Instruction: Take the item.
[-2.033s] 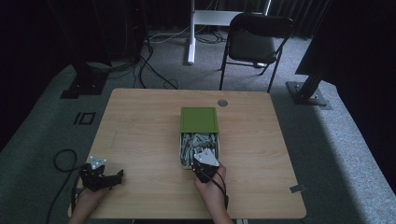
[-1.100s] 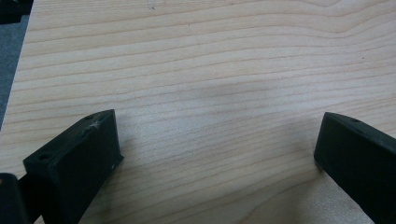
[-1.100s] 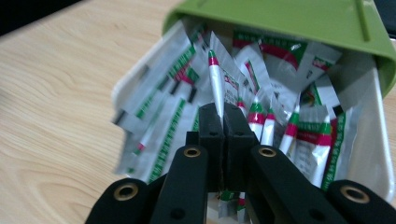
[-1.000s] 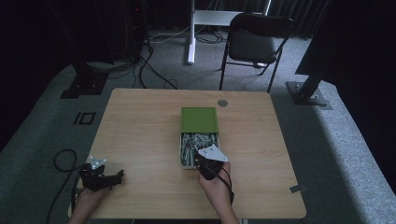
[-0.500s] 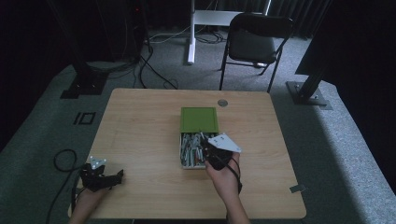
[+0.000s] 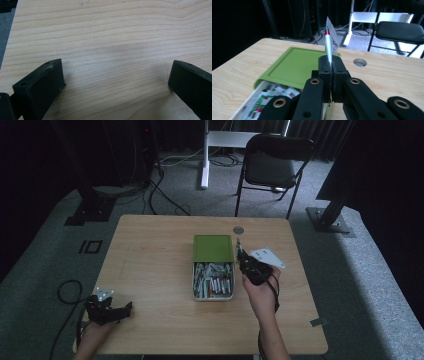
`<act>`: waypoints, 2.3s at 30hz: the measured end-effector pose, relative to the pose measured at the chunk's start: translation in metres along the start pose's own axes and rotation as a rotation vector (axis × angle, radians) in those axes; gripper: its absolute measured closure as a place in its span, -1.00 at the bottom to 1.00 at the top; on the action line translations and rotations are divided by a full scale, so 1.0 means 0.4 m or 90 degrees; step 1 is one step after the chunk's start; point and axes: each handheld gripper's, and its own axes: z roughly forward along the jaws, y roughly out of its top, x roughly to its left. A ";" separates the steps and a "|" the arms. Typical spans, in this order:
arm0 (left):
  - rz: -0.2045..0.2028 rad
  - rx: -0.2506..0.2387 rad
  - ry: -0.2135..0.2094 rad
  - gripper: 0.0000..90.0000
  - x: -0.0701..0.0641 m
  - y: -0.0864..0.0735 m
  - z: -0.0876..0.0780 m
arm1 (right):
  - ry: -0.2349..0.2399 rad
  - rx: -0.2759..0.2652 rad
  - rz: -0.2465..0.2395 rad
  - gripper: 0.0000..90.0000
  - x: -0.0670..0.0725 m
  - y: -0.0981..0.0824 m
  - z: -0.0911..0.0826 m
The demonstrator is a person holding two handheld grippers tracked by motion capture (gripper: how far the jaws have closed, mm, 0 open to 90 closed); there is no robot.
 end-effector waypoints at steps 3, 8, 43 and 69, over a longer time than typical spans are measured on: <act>0.000 0.000 0.000 -0.98 0.000 0.000 0.000 | -0.016 0.004 0.003 0.97 -0.028 -0.007 0.007; -0.001 -0.001 0.000 -0.98 0.000 0.000 0.000 | -0.034 0.024 0.012 0.97 -0.071 -0.027 0.031; 0.000 0.000 0.000 -0.98 0.000 0.000 0.000 | 0.010 0.143 0.143 0.97 -0.201 -0.187 0.310; 0.000 -0.001 0.000 -0.98 0.000 0.000 0.000 | -0.054 0.213 0.080 0.03 -0.324 -0.240 0.320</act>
